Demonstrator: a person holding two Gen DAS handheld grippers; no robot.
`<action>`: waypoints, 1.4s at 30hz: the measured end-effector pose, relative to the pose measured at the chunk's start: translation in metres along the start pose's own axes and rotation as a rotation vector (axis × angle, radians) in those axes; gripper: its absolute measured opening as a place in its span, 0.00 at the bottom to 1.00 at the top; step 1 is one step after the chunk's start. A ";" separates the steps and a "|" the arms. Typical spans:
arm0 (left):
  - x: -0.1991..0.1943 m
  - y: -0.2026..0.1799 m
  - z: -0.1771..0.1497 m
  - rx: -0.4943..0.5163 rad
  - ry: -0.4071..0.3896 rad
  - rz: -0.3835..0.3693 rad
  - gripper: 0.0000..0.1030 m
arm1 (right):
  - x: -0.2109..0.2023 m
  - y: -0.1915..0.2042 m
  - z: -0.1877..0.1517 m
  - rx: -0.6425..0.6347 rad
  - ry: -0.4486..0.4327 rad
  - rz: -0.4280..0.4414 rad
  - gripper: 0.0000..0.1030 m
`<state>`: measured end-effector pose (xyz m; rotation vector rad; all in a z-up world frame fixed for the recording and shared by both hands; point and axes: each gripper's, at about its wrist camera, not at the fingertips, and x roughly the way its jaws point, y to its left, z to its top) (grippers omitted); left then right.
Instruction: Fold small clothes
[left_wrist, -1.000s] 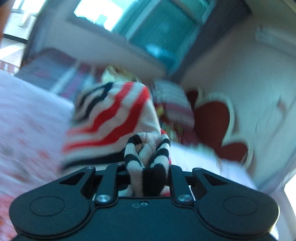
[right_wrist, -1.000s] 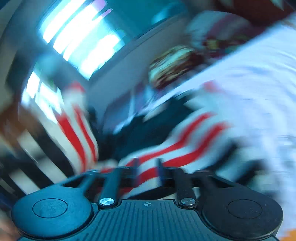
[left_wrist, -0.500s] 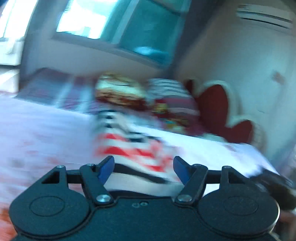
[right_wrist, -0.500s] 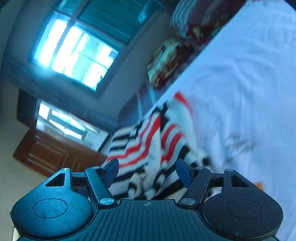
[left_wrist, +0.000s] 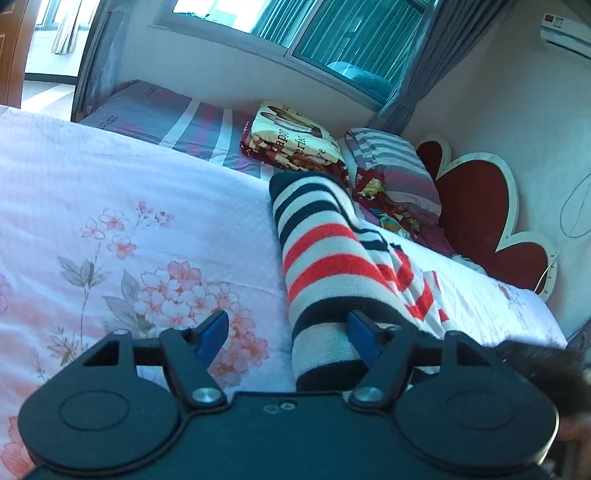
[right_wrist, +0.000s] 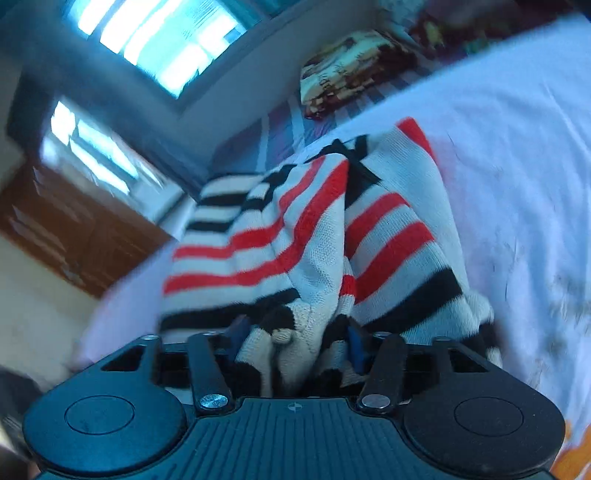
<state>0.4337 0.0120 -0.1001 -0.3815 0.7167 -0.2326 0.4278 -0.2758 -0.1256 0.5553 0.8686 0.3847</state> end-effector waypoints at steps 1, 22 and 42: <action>-0.003 0.002 0.002 0.004 -0.032 -0.038 0.66 | 0.002 0.010 -0.003 -0.083 -0.010 -0.039 0.31; 0.061 -0.072 -0.003 0.317 0.126 0.022 0.68 | -0.030 -0.024 -0.044 -0.291 -0.179 -0.197 0.24; 0.089 -0.042 0.034 0.188 0.150 -0.013 0.65 | -0.027 -0.059 0.059 -0.097 -0.234 -0.074 0.10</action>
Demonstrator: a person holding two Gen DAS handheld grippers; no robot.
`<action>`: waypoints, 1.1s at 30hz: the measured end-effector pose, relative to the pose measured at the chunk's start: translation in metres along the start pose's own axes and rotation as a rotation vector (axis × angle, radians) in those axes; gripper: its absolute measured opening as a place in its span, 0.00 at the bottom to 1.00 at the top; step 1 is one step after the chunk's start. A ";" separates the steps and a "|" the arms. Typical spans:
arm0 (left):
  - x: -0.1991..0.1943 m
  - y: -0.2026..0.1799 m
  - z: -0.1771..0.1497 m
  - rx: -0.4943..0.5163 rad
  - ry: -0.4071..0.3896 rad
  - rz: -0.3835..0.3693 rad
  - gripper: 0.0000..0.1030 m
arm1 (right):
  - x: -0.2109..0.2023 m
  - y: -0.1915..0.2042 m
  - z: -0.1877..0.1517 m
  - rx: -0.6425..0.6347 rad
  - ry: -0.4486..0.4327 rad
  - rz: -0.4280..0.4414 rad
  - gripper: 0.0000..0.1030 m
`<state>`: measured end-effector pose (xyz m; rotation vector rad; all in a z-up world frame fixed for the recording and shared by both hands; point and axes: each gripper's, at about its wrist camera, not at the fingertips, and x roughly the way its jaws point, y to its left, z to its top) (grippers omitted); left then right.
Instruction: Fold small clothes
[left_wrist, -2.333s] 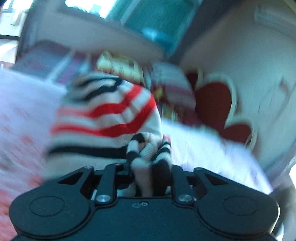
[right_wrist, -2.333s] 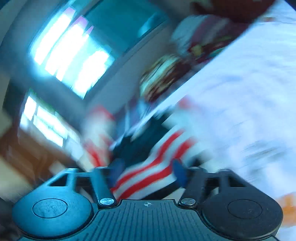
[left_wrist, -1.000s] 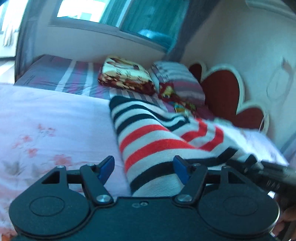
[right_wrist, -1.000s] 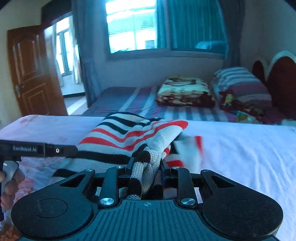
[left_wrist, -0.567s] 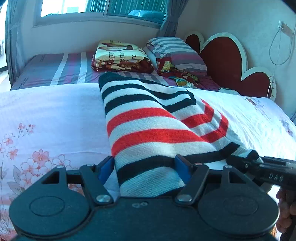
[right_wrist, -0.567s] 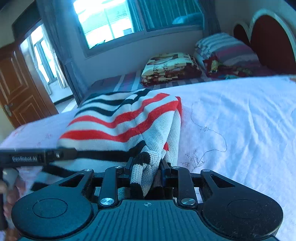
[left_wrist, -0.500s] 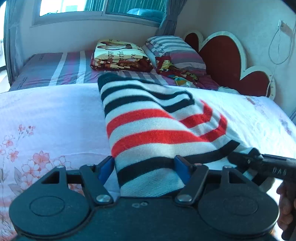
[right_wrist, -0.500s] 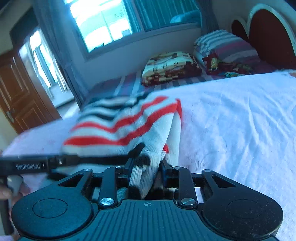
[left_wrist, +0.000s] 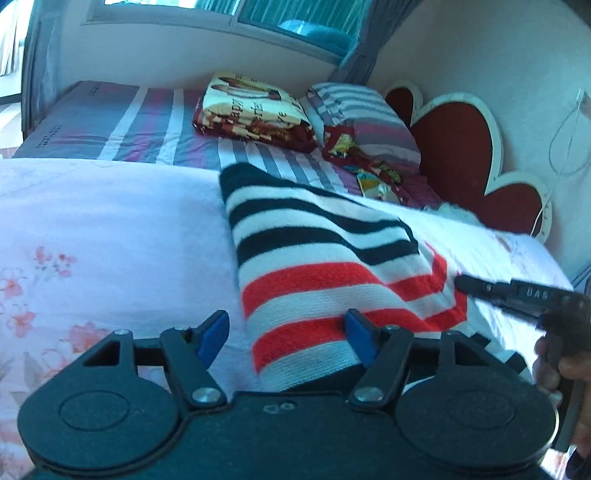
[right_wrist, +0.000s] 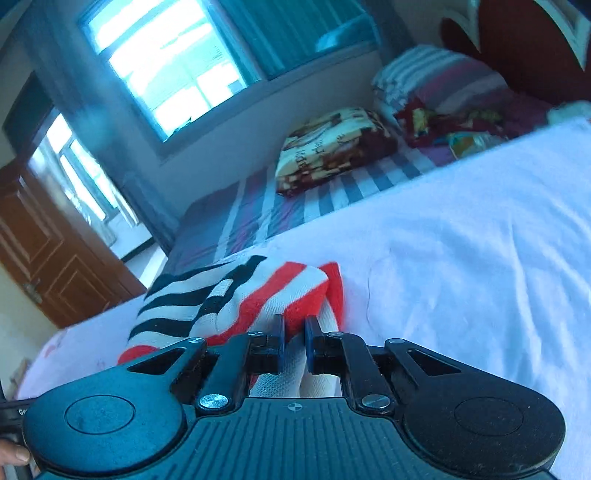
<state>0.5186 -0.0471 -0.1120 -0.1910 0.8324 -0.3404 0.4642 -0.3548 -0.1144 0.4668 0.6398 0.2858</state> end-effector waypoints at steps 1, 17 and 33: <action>0.004 -0.003 0.000 0.013 0.009 0.007 0.65 | 0.000 0.002 -0.001 -0.041 -0.010 -0.008 0.10; -0.063 -0.034 -0.042 0.226 -0.079 0.055 0.51 | -0.088 0.066 -0.076 -0.420 0.004 0.014 0.10; -0.097 -0.034 -0.079 0.215 -0.066 0.142 0.54 | -0.104 0.079 -0.102 -0.455 0.043 -0.117 0.09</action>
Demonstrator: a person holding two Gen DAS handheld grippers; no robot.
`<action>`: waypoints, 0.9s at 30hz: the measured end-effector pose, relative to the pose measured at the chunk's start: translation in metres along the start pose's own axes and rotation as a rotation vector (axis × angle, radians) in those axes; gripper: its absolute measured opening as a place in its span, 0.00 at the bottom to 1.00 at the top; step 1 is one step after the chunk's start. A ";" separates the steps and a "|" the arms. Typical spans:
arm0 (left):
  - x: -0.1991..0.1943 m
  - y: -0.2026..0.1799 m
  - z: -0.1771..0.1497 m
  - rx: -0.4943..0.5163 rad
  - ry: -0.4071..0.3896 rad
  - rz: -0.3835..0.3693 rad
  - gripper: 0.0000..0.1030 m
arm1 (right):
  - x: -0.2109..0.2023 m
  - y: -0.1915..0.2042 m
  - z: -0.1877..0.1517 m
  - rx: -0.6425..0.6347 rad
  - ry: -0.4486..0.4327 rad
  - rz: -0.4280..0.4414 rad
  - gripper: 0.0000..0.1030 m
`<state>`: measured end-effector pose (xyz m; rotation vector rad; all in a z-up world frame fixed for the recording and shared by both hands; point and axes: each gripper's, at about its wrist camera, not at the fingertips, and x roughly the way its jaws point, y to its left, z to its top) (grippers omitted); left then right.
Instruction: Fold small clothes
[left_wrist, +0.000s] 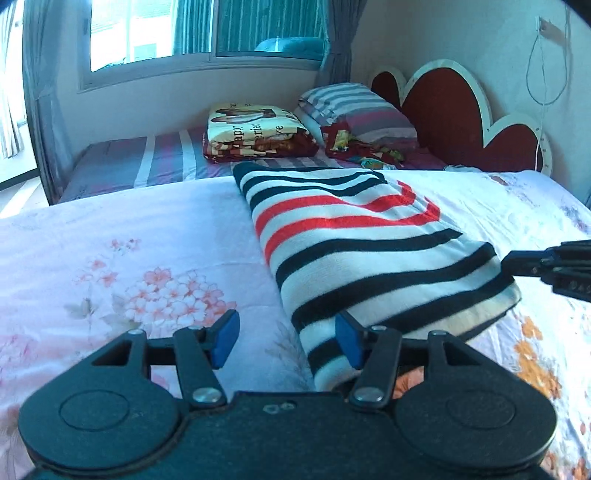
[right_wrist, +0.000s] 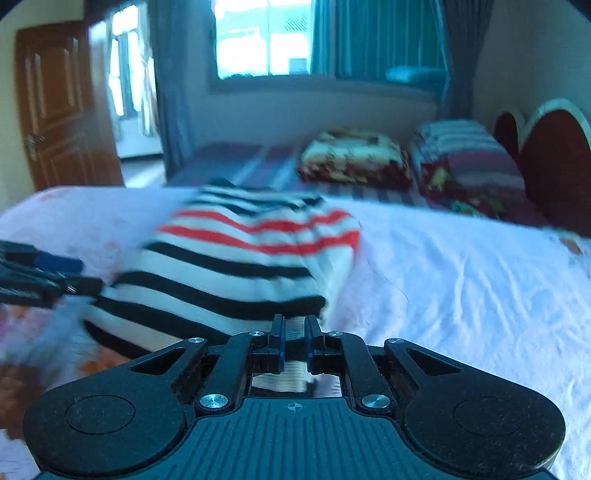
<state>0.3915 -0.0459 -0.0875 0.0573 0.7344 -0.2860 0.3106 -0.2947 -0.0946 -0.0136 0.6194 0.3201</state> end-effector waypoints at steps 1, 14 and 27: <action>0.000 -0.001 -0.004 -0.008 0.008 -0.005 0.54 | -0.002 0.004 -0.001 -0.011 -0.001 0.011 0.09; 0.015 -0.004 -0.023 -0.015 0.041 0.013 0.56 | 0.044 0.006 -0.020 -0.029 0.142 -0.057 0.09; -0.009 0.004 -0.011 -0.062 -0.033 0.034 0.68 | 0.020 -0.007 -0.008 0.065 0.091 0.006 0.12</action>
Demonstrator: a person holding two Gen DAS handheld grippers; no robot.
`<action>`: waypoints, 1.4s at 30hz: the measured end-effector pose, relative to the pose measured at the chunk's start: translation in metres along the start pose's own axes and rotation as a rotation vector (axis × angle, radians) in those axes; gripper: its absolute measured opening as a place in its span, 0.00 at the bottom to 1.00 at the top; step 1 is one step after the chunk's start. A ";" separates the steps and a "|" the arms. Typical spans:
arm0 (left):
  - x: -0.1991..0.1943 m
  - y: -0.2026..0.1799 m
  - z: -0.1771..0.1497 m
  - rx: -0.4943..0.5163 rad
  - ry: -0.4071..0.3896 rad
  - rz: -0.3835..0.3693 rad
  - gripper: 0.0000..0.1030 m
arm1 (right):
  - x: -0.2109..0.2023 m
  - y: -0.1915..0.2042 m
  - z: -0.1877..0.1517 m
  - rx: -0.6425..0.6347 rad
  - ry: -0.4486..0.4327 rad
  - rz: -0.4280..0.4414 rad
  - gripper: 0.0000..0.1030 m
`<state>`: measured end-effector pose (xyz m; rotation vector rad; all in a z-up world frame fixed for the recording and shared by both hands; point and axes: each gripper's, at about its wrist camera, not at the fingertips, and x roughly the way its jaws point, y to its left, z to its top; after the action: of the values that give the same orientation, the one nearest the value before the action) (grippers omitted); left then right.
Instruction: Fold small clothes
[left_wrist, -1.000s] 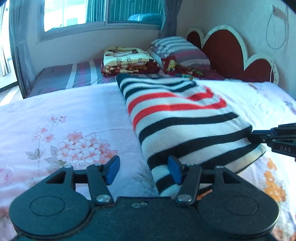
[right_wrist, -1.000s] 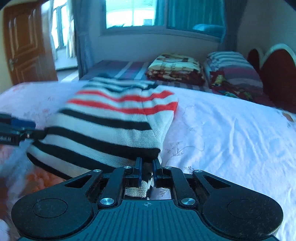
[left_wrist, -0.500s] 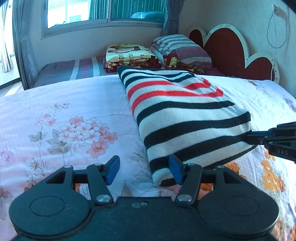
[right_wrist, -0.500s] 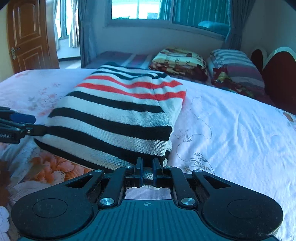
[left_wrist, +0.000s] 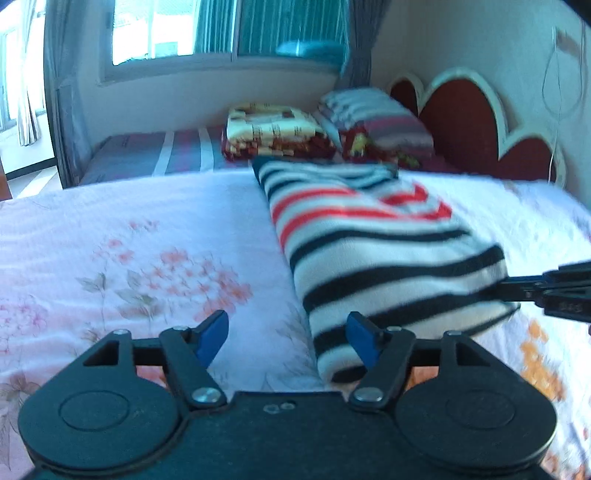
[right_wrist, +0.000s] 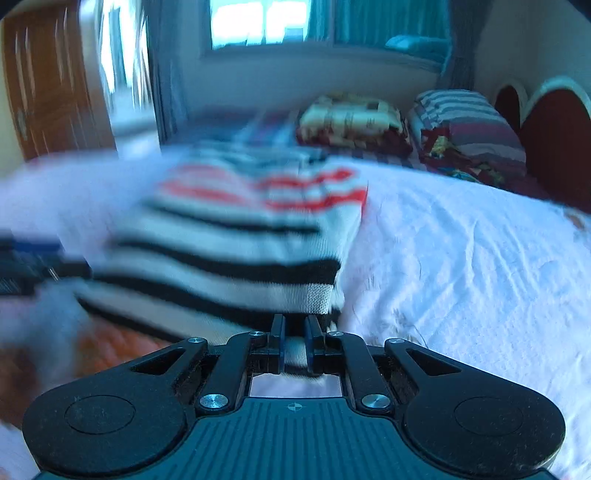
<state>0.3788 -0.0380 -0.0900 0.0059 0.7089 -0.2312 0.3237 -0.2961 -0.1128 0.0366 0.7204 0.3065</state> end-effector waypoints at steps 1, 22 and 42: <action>-0.002 0.004 0.002 -0.020 -0.013 -0.013 0.69 | -0.006 -0.006 0.002 0.048 -0.016 0.026 0.34; 0.045 0.016 0.040 -0.155 0.021 -0.126 0.75 | 0.015 -0.065 0.033 0.325 -0.065 0.118 0.80; 0.103 0.060 0.037 -0.449 0.218 -0.437 0.71 | 0.053 -0.110 0.036 0.509 0.066 0.347 0.81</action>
<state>0.4914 -0.0041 -0.1325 -0.5643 0.9633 -0.4898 0.4143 -0.3833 -0.1351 0.6420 0.8437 0.4502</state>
